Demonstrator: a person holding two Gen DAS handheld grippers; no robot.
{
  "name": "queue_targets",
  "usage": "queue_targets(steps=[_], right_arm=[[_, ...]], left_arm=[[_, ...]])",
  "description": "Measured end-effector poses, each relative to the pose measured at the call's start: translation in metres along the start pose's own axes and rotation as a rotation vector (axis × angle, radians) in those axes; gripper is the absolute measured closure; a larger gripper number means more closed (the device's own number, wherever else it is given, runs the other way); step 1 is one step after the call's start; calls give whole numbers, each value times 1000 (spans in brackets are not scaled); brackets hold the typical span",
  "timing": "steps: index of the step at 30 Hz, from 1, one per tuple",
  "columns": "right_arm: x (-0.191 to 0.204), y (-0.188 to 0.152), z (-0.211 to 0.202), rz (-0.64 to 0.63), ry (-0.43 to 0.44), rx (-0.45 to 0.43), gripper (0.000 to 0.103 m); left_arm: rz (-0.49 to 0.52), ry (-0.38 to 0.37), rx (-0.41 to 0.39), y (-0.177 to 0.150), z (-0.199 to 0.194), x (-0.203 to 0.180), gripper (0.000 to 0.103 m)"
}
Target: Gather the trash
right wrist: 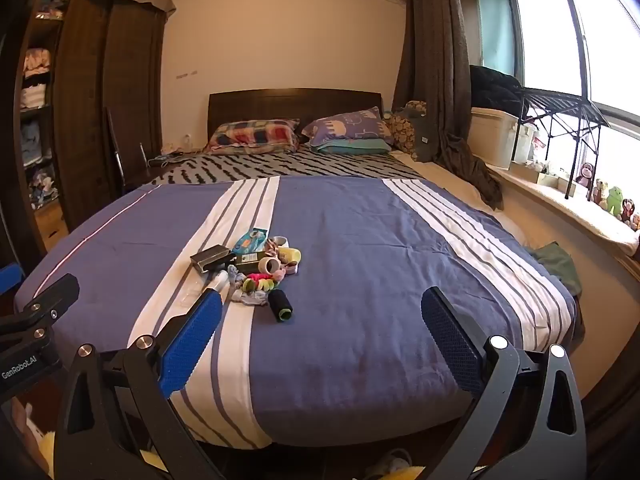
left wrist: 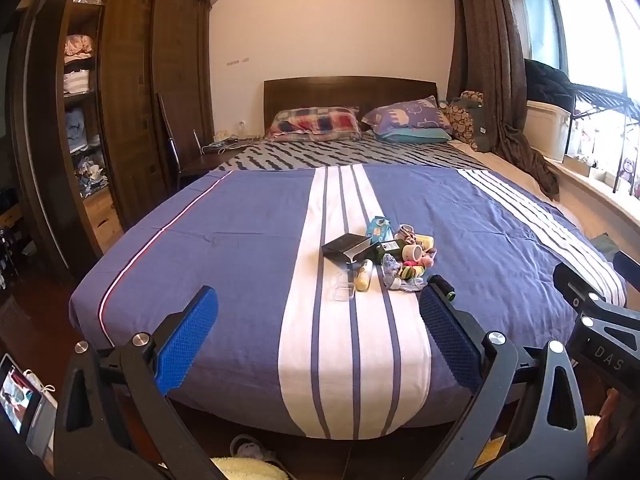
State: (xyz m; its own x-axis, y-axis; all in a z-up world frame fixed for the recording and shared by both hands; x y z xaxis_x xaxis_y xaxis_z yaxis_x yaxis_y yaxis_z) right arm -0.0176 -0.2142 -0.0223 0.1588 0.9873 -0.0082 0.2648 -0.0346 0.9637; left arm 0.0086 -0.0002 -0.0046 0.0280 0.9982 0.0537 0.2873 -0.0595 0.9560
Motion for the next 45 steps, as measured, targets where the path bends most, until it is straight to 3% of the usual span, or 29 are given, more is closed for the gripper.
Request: queue_targets(steps=[45], right_arm=[[-9,1,-3,42,4,-21,3]], left_arm=[[-16,15,-17,9,-6,7,8]])
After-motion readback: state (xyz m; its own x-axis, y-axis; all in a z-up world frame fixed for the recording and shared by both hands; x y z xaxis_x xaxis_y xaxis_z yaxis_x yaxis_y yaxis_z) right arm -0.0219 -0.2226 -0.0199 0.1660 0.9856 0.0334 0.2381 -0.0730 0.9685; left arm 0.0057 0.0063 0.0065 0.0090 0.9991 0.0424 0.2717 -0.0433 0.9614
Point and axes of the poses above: each gripper's, at about its wrist camera, not at the fingertips, and z roughly the way its jaws point, x to its left, y to its top, the point moved 1 cm from there along z, roughly the way its jaws point, and after that the axes turned 11 degrees about -x, right-handed, at the moved point
